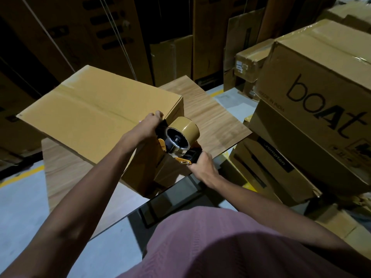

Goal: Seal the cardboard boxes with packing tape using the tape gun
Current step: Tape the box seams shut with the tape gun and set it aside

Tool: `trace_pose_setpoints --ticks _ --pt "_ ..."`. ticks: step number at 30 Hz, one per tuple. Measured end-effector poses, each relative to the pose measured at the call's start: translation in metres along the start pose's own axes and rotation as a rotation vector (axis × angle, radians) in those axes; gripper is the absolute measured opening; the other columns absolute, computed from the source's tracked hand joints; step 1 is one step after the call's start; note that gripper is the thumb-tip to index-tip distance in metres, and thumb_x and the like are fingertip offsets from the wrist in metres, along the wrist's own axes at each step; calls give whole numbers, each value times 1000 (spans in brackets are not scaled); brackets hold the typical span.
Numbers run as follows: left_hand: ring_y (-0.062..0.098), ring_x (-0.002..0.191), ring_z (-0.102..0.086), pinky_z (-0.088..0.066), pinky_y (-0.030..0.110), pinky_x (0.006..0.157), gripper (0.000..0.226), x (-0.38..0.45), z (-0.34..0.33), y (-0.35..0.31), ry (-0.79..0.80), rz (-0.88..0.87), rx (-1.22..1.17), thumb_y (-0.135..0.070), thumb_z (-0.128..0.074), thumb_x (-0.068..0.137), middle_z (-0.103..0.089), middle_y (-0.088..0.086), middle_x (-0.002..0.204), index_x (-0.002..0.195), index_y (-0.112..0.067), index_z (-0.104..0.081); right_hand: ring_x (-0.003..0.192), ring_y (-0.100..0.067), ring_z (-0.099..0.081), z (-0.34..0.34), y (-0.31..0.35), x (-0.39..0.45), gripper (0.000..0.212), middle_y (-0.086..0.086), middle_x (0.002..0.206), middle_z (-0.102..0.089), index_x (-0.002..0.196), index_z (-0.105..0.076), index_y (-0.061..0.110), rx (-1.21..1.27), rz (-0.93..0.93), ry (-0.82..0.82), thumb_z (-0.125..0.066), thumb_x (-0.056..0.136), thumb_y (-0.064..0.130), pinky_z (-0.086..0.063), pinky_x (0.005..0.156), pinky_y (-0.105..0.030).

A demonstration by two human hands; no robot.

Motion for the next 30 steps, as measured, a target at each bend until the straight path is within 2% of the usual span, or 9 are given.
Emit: trace_pose_setpoints --ticks 6,10,15,17,19,21,23,27,30 --pt "35 136 -35 -36 62 107 46 -6 -6 -6 5 30 62 -11 -67 94 -45 16 141 135 -3 -49 78 -23 -69 -2 -47 7 30 -7 89 -72 103 -72 8 77 -129 -20 -77 81 28 -60 70 -39" --pt "40 144 -24 -30 72 106 39 -6 -14 -9 44 -14 141 -13 -68 96 -22 13 161 131 -1 -58 42 -15 -54 1 -80 2 12 -8 61 -63 87 -67 2 264 -284 -57 -67 92 12 -44 43 -28" --pt "43 151 -12 -21 74 113 22 -13 -14 -13 29 -66 188 -11 -67 95 -3 11 168 116 -13 -71 42 -17 -49 -4 -82 8 5 -13 59 -56 90 -61 -6 555 -399 -64 -56 90 -4 -37 38 -27" --pt "45 153 -2 -16 75 115 42 -18 -20 -13 4 -83 236 -8 -65 96 5 13 169 136 -19 -62 41 -20 -49 -11 -82 14 6 -16 58 -53 84 -56 -3 737 -495 -63 -52 86 -6 -36 38 -24" --pt "43 154 4 -15 74 116 70 -22 -25 -12 -39 -87 262 -7 -62 97 14 13 168 157 -28 -34 40 -23 -51 -19 -83 22 9 -15 57 -52 75 -53 0 888 -582 -45 -51 83 -3 -38 38 -22" --pt "41 154 6 -15 72 117 97 -27 -23 -13 -97 -92 221 -5 -61 97 18 12 168 159 -39 4 43 -21 -51 -24 -85 32 15 -11 57 -52 69 -52 3 1004 -638 -15 -50 84 3 -42 39 -21" --pt "41 154 7 -14 69 119 110 -32 -16 -13 -170 -54 184 -8 -65 96 18 14 167 151 -43 23 46 -20 -49 -28 -82 43 18 -9 60 -50 68 -49 7 1123 -655 1 -49 87 8 -45 41 -21" --pt "39 153 15 -2 70 118 110 -51 -9 2 -348 188 253 -44 -64 96 15 15 168 152 -39 31 54 -22 -53 -24 -82 67 24 -7 66 -47 71 -47 8 1184 -703 -58 -49 94 11 -51 43 -22" --pt "44 152 12 4 69 115 109 -70 -14 18 -416 410 152 -69 -51 91 11 20 167 157 -28 25 68 -28 -58 -25 -79 83 17 -11 77 -58 88 -56 5 1037 -725 27 -57 96 20 -56 59 -35"
Point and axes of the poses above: each hand's wrist, its own x-axis towards the middle knuckle, its own z-axis out of the back of the hand, y = z × x, the point moved 8 cm from there along x, towards the middle knuckle
